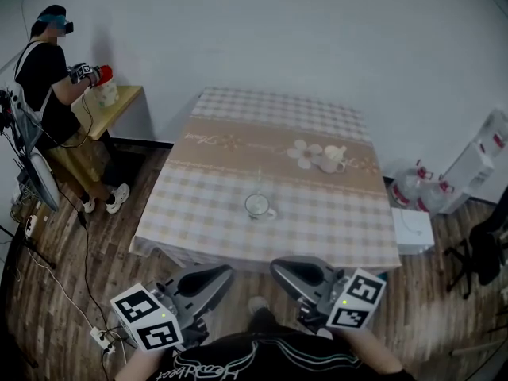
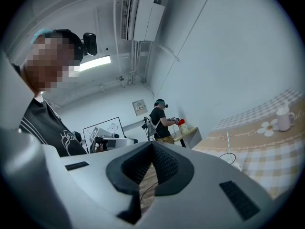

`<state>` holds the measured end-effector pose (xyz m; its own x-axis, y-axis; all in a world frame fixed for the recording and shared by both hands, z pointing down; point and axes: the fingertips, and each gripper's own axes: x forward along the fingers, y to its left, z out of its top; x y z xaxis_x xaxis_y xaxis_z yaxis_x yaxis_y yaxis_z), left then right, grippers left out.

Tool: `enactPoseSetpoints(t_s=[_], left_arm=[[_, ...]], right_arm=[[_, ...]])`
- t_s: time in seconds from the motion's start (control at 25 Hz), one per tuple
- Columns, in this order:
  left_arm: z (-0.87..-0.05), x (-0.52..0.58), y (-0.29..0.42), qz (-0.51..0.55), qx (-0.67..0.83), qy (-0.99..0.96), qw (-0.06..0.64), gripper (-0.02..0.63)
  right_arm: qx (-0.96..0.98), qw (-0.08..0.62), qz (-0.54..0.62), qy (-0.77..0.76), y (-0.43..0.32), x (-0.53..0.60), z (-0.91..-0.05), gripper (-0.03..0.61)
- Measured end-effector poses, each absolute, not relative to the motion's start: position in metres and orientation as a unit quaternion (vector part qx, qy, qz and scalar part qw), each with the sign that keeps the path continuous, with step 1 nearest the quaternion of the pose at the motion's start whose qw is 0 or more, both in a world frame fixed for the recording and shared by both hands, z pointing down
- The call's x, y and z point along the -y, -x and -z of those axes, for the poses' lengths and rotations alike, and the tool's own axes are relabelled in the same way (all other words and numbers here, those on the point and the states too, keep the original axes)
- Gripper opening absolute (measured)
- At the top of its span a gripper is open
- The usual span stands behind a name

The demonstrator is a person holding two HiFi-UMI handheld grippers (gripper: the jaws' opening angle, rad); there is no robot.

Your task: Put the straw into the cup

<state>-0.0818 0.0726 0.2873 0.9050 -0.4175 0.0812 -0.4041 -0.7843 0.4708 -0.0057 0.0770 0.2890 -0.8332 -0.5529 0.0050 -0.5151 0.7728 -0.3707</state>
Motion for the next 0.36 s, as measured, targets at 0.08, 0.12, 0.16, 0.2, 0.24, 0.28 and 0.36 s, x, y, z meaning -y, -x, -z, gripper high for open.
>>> enactPoseSetpoints(t_s=[0.08, 0.12, 0.16, 0.2, 0.24, 0.28, 0.36], left_arm=[[-0.291, -0.074, 0.084, 0.013, 0.220, -0.942, 0.252, -0.003], [-0.293, -0.075, 0.085, 0.014, 0.221, -0.941, 0.257, -0.003], [-0.294, -0.077, 0.086, 0.015, 0.221, -0.939, 0.262, -0.003], [-0.295, -0.080, 0.087, 0.016, 0.220, -0.938, 0.266, -0.003], [-0.296, -0.083, 0.087, 0.017, 0.218, -0.938, 0.269, -0.003], [-0.297, -0.086, 0.088, 0.018, 0.217, -0.938, 0.271, -0.003], [-0.297, -0.092, 0.089, 0.018, 0.216, -0.938, 0.271, -0.003]], right_arm=[[-0.940, 0.051, 0.184, 0.282, 0.008, -0.079, -0.292, 0.011], [-0.940, 0.051, 0.185, 0.282, 0.008, -0.081, -0.293, 0.011], [-0.940, 0.051, 0.186, 0.282, 0.009, -0.083, -0.294, 0.011], [-0.940, 0.051, 0.187, 0.282, 0.009, -0.085, -0.295, 0.011], [-0.939, 0.051, 0.187, 0.283, 0.010, -0.088, -0.296, 0.011], [-0.939, 0.051, 0.188, 0.284, 0.010, -0.091, -0.297, 0.011], [-0.938, 0.053, 0.187, 0.286, 0.011, -0.097, -0.297, 0.011]])
